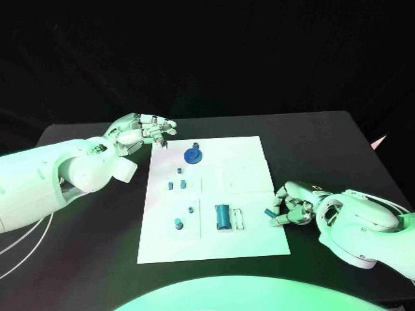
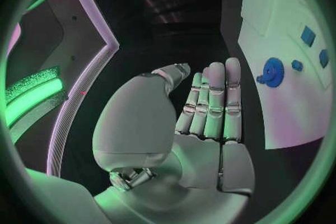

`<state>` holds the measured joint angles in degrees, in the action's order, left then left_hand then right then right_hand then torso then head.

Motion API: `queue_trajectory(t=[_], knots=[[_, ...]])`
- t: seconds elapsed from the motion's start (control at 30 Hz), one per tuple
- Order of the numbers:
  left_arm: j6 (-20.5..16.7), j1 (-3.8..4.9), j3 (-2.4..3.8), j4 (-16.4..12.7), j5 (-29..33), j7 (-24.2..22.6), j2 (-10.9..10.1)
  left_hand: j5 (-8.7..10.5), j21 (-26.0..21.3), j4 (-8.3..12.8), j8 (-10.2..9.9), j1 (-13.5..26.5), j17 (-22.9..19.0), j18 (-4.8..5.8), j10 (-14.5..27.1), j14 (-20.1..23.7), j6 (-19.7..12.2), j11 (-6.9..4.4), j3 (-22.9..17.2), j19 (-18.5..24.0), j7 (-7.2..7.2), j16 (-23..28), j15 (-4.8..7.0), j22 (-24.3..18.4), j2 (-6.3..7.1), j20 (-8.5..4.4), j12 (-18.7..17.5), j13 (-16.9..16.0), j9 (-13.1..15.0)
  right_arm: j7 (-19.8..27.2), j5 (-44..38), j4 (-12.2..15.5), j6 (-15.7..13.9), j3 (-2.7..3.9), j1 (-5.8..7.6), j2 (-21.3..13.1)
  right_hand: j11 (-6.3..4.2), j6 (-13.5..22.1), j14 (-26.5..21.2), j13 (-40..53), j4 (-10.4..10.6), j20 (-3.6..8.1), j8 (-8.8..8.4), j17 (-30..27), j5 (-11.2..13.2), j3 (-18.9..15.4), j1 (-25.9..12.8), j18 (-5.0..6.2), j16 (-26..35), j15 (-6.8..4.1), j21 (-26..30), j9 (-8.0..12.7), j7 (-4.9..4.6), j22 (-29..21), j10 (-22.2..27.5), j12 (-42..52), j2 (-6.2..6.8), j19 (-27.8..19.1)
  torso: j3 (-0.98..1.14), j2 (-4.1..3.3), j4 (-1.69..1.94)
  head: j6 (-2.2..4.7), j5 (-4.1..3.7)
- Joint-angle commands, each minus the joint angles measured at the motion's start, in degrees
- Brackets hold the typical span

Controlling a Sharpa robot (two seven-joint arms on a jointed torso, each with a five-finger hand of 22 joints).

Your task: Assemble the parts on the task board

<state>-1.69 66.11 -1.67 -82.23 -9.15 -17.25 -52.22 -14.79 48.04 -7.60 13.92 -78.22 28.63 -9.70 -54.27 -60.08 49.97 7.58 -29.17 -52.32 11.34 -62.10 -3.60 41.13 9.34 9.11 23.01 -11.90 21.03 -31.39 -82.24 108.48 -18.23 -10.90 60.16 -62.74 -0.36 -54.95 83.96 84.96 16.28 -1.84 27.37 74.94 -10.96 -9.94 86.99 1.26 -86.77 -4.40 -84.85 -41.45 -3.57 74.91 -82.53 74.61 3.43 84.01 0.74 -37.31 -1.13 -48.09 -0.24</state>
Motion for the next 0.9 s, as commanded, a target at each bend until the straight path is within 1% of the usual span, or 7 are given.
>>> queue_trajectory(t=[0.03, 0.07, 0.1, 0.13, 0.17, 0.4, 0.9], knots=[[0.3, 0.02, 0.03, -0.1, 0.4, -0.5, 0.0, -0.11, -0.2, -0.2, 0.3, -0.3, -0.1, -0.85, 0.3, 0.4, -0.1, -0.05, 0.0, -0.3, -0.05, -0.3, 0.23, -0.1, -0.40, -0.11, 0.4, -0.1, 0.1, -1.4, -0.4, -0.5, 1.4, -0.32, -0.38, 0.1, -0.31, 0.0, 4.7, -4.5, 0.5, -0.06, -2.86, 8.7, -0.5, 5.1, 12.1, -0.29, -0.3, 0.11, -0.3, 7.7, -0.19, 13.8, -0.7, -0.1, -10.83, 4.3, 0.05, 0.01, -0.01, 0.05, 0.03], [0.3, 0.02, 0.03, -0.2, 0.4, -0.5, 0.0, -0.11, -0.2, -0.2, 0.3, -0.3, -0.1, -0.85, 0.3, 0.4, -0.1, -0.05, 0.0, -0.3, -0.05, -0.3, 0.23, -0.1, -0.40, -0.11, 0.4, -0.1, 0.1, -1.4, -0.3, -0.4, 1.3, -0.32, -0.37, 0.1, -0.23, 0.0, 4.7, -4.5, 0.4, -0.17, -3.01, 8.7, -0.6, 8.6, 10.8, -0.29, -0.3, 0.10, -0.3, 7.6, -0.17, 13.8, -0.6, -0.2, -9.32, 4.3, 0.04, 0.02, -0.01, 0.08, 0.03], [0.3, 0.02, 0.03, -0.2, 0.4, -0.5, 0.0, -0.11, -0.2, -0.2, 0.3, -0.3, -0.1, -0.85, 0.3, 0.4, -0.1, -0.05, 0.0, -0.3, -0.05, -0.3, 0.23, -0.1, -0.40, -0.11, 0.4, -0.1, 0.1, -1.4, -0.2, -0.3, 1.2, -0.32, -0.36, 0.1, -0.04, -0.1, 4.7, -4.4, 0.3, -0.27, -3.21, 8.7, -0.5, 16.3, 7.8, -0.27, -0.2, 0.09, -0.2, 7.3, -0.21, 13.8, -0.7, -0.2, -6.10, 4.2, 0.04, 0.03, -0.02, 0.10, 0.05], [0.3, 0.02, 0.03, -0.2, 0.4, -0.5, 0.0, -0.13, -0.2, -0.2, 0.3, -0.4, -0.1, -0.85, 0.3, 0.4, -0.2, -0.05, 0.0, -0.4, -0.05, -0.3, 0.24, -0.1, -0.41, -0.11, 0.4, -0.1, 0.0, -1.4, 0.1, -0.2, 1.0, -0.31, -0.33, 0.0, 0.71, -0.2, 4.7, -4.2, 0.0, -0.09, -2.64, 8.8, 0.3, 35.5, -1.4, -0.25, -0.2, 0.20, -0.4, 5.9, -0.66, 13.8, -1.0, -0.2, 2.58, 4.3, 0.04, 0.03, -0.04, 0.10, 0.06], [0.2, 0.02, 0.03, -0.2, 0.4, -0.4, 0.0, -0.15, -0.3, -0.1, 0.3, -0.5, -0.1, -0.85, 0.3, 0.4, -0.2, -0.05, -0.1, -0.4, -0.04, -0.3, 0.24, -0.1, -0.42, -0.12, 0.4, -0.1, 0.0, -1.4, 0.5, 0.0, 0.8, -0.31, -0.28, 0.0, 0.20, -0.4, 4.7, -4.1, -1.7, -0.21, -1.95, 8.8, 0.3, 41.3, -4.0, -0.25, -0.2, 0.37, -0.3, 5.1, -0.62, 13.8, -1.1, -0.2, 3.97, 4.2, 0.04, 0.03, -0.05, 0.13, 0.08], [0.2, 0.02, 0.03, -0.1, 0.3, -0.3, 0.0, -0.24, -0.3, 0.2, 0.3, -1.1, -0.1, -0.85, 0.4, 0.4, -0.3, -0.05, -0.4, -0.5, 0.00, -0.3, 0.27, -0.1, -0.63, -0.19, 0.5, -0.1, 0.1, -1.0, 4.3, 1.7, -0.6, -0.29, 0.90, -0.3, -0.01, 0.1, 4.7, -4.0, -8.5, -0.48, -0.90, 8.9, 1.1, 53.0, -14.3, -0.28, -0.2, 0.47, -0.4, 3.0, -0.57, 13.8, -1.3, -0.2, 4.83, 4.3, 0.06, 0.03, -0.05, 0.17, 0.14], [0.1, 0.02, 0.03, -0.2, 0.3, -0.1, 0.2, -0.29, -0.2, 0.6, 0.4, -1.7, -0.2, -0.85, 0.4, 0.4, -0.3, -0.04, -0.6, -0.6, 0.03, -0.3, 0.30, -0.1, -0.74, -0.25, 0.5, 0.0, 0.1, -0.2, 11.7, 3.8, -1.2, -0.28, 3.01, 1.9, 0.12, 0.3, 4.7, -3.9, -11.1, -0.55, -1.06, 8.9, 1.9, 54.9, -19.2, -0.27, -0.2, 0.53, -0.3, 2.6, -0.62, 13.8, -1.3, -0.2, 4.82, 4.2, 0.00, -0.01, -0.03, 0.20, 0.25]])
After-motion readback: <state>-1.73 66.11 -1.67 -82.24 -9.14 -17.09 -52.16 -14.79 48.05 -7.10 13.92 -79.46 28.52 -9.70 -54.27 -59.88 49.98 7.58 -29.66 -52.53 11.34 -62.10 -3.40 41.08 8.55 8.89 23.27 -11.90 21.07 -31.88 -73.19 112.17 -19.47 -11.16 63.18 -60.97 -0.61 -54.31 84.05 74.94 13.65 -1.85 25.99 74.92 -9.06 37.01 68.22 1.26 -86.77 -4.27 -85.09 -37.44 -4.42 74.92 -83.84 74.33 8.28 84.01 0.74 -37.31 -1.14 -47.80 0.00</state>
